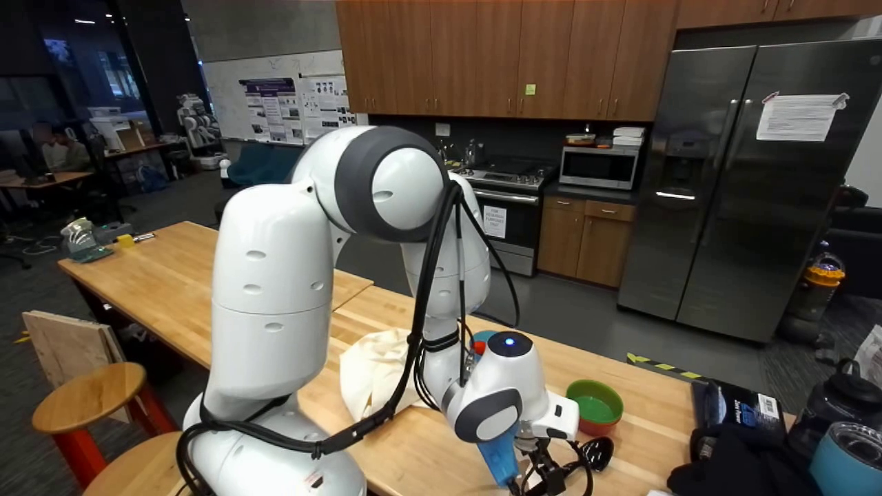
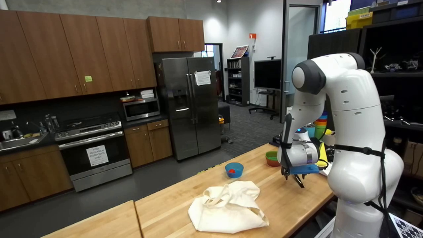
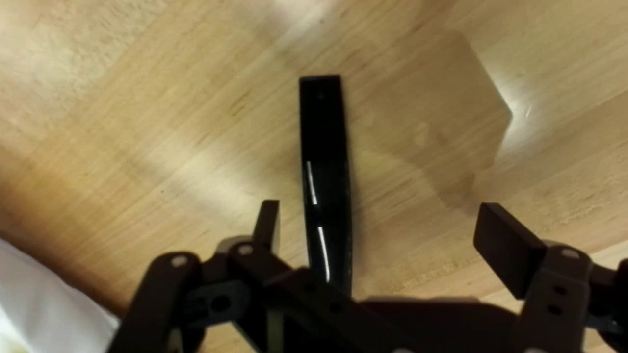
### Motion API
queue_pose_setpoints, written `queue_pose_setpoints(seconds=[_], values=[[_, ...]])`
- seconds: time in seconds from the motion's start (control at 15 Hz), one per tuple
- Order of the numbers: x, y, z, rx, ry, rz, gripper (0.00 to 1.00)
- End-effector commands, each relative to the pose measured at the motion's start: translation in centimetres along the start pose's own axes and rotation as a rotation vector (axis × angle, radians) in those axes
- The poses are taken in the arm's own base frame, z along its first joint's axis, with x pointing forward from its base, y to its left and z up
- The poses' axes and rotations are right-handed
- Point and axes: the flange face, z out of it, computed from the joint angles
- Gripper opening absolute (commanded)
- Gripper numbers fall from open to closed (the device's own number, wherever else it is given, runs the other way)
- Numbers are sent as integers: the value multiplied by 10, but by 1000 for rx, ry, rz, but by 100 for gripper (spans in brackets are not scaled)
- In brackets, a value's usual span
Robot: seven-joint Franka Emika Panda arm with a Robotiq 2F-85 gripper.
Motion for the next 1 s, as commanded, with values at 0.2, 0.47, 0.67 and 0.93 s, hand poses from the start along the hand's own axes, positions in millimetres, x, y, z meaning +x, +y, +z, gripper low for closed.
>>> queue_pose_setpoints(seconds=[0.2, 0.47, 0.67, 0.93], values=[[-14, -18, 7, 32, -79, -102, 100], [-16, -2, 10, -1, -93, -67, 100], [-8, 9, 8, -37, -72, -57, 100], [-1, 26, 2, -76, -53, -66, 100]])
